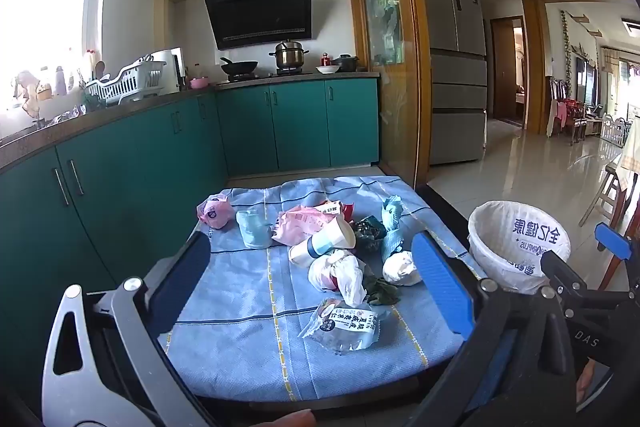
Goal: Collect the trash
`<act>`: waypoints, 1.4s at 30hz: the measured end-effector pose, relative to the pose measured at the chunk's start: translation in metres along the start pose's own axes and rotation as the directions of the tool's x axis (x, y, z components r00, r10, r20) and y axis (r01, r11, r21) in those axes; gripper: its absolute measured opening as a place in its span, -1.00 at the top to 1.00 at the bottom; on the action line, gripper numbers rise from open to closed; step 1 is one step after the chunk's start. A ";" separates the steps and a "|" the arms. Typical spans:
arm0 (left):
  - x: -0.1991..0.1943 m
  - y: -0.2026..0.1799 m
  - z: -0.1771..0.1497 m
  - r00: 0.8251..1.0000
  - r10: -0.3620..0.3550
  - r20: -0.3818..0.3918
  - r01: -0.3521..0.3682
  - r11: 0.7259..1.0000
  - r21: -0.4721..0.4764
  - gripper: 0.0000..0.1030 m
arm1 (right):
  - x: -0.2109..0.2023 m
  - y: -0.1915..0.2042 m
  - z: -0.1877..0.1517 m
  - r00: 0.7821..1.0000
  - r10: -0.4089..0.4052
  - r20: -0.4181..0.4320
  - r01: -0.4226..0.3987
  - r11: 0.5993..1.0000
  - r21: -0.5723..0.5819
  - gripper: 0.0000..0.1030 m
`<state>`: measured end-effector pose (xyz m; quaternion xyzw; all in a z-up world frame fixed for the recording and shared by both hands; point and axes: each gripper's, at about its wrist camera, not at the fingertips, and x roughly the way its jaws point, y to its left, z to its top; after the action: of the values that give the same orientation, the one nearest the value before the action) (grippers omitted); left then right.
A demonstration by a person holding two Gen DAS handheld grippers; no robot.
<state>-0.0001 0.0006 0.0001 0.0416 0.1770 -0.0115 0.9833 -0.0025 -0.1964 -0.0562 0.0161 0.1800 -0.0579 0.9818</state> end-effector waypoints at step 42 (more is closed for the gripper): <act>0.012 0.012 -0.004 1.000 -0.005 -0.011 0.005 1.000 -0.009 -0.95 | 0.004 0.017 0.002 1.000 0.001 0.001 -0.001 0.999 -0.048 -0.95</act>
<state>0.0105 0.0131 -0.0066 0.0368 0.1826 -0.0129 0.9824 0.0040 -0.1805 -0.0559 -0.0075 0.1811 -0.0532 0.9820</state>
